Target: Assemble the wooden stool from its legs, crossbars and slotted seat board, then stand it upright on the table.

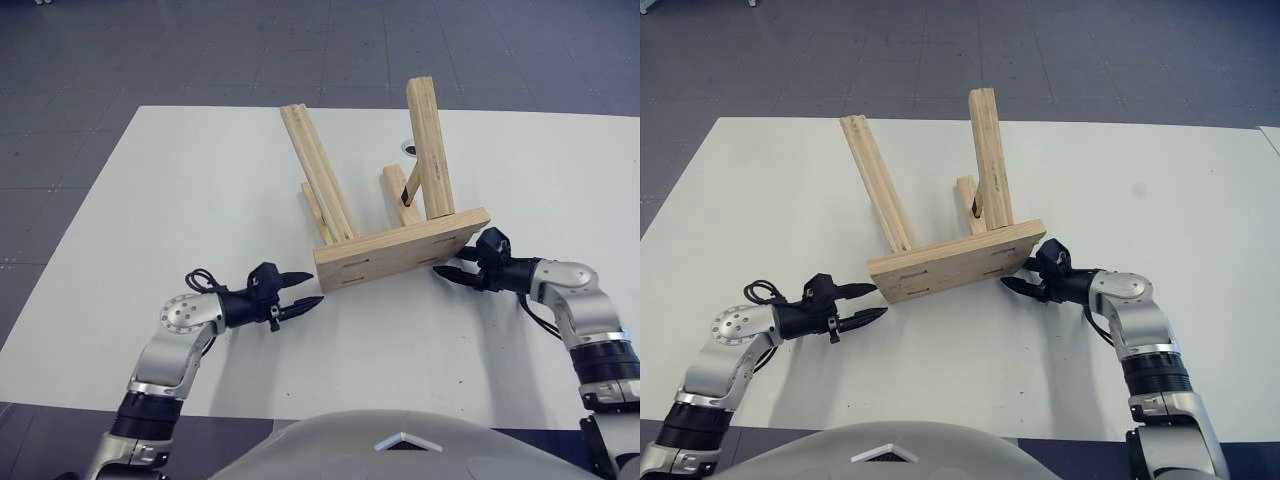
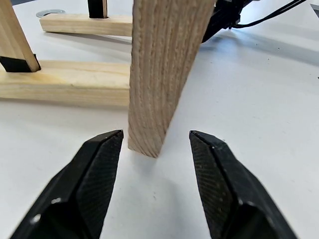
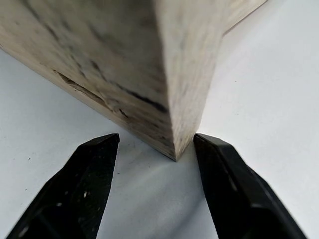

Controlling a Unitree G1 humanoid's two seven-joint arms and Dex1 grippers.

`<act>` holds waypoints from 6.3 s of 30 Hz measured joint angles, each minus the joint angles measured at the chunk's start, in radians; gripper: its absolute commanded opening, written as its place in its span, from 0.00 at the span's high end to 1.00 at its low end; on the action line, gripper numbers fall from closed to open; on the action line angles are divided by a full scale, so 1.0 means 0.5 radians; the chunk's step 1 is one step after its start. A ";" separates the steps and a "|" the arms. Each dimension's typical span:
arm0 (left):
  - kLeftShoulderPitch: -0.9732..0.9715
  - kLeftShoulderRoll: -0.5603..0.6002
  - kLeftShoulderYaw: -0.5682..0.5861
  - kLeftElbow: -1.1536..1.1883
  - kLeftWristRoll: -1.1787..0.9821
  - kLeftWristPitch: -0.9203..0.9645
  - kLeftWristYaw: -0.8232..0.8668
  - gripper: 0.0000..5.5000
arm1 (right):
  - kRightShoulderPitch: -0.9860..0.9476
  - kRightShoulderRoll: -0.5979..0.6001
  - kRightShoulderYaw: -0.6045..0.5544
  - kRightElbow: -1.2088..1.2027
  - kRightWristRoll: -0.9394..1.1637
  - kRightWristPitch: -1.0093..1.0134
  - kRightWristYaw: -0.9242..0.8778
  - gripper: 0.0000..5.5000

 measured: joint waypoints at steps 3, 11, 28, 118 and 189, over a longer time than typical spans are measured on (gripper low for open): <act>-0.090 -0.057 -0.022 0.088 0.036 -0.040 0.069 0.56 | 0.048 -0.003 0.004 -0.117 0.017 0.016 0.046 0.50; -0.194 0.052 0.018 0.307 0.039 -0.167 0.012 0.56 | 0.135 -0.073 -0.006 -0.536 0.179 0.195 0.128 0.50; -0.729 0.174 0.015 0.951 0.059 -0.532 -0.432 0.56 | -0.208 0.083 0.114 -0.170 0.177 -0.008 0.240 0.50; -2.247 0.263 0.859 2.192 -2.272 1.638 1.952 0.55 | -2.196 -0.033 -0.683 1.979 1.688 1.648 -1.454 0.49; -0.295 -0.669 0.378 -0.361 0.040 0.052 1.762 0.55 | 0.445 0.737 -0.431 -1.057 -0.138 -0.024 -1.704 0.32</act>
